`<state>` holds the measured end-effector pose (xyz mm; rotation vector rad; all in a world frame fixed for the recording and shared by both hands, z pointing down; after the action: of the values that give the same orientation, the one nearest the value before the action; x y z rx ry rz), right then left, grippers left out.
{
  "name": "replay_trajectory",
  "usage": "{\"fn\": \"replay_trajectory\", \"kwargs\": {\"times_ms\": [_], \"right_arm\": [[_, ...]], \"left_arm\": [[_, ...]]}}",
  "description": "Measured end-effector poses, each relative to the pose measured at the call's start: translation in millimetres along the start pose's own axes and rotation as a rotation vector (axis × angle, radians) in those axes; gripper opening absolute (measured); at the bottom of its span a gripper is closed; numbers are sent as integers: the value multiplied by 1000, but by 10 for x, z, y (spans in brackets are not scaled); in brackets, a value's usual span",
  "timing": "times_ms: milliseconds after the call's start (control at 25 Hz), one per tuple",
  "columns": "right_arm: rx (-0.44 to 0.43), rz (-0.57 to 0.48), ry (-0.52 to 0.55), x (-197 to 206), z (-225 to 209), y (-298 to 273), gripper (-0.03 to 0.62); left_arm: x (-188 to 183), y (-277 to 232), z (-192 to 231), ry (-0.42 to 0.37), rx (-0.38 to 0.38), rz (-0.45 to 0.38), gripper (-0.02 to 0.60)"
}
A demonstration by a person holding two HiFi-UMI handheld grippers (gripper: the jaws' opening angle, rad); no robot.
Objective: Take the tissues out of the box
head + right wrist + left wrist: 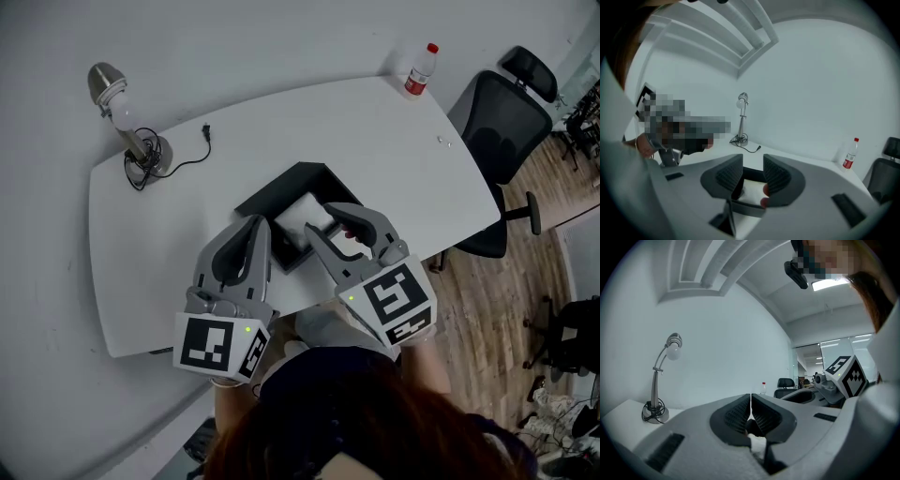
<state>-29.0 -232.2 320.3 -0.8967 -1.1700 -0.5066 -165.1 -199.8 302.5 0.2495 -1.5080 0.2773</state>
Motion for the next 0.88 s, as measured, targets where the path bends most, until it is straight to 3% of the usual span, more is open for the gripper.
{"fn": "replay_trajectory", "kwargs": {"times_ms": [520, 880], "right_arm": [[-71, 165, -3, 263, -99, -417, 232], [-117, 315, -20, 482, -127, -663, 255]], "left_arm": [[160, -243, 183, 41, -20, 34, 26], [236, -386, 322, 65, -24, 47, 26]]}}
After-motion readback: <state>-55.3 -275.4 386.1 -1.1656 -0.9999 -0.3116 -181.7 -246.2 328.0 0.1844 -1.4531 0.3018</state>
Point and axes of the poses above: the fingertips, and each gripper's own axes: y backward along the fingers, z to its left, x out of its underside, the point moved 6 cm from there along y, backward along the fingers, and after that the axes turned 4 degrees about -x, right-handed, at the moved point
